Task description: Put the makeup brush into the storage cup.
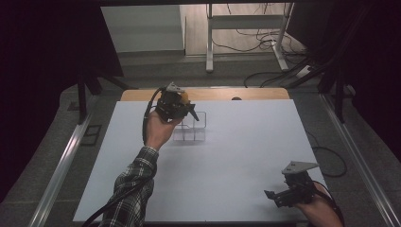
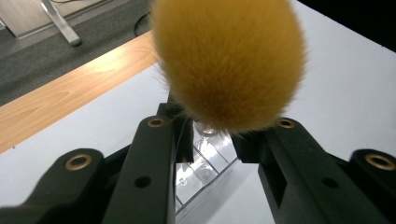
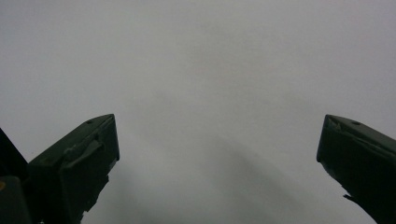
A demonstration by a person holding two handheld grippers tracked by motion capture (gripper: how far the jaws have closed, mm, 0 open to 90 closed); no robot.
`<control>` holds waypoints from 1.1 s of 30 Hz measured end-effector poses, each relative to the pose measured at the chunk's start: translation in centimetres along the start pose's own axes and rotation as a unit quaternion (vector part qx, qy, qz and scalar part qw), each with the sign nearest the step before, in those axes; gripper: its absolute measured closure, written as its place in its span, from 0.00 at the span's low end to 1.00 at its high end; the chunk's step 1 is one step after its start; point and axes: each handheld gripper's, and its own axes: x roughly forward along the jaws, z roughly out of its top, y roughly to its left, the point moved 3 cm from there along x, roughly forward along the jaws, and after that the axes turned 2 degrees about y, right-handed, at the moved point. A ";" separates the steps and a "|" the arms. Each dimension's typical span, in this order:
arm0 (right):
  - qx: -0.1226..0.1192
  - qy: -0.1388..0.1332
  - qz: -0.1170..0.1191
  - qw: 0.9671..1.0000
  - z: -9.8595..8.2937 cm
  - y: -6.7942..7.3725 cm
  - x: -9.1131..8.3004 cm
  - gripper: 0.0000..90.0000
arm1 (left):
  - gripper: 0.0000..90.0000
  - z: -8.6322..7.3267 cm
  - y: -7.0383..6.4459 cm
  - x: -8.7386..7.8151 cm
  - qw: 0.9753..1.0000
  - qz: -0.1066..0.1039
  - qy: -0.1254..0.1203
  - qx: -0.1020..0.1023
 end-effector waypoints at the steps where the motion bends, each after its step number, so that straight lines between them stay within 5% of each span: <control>1: 0.000 0.000 0.001 1.000 0.0 0.0 0.0 0.00 | 0.81 0.0 0.0 0.1 1.000 0.001 -0.001 0.000; 33: -0.017 0.013 0.004 1.000 0.0 0.3 0.3 0.00 | 0.81 -1.2 -0.6 3.4 1.000 0.000 0.014 -0.004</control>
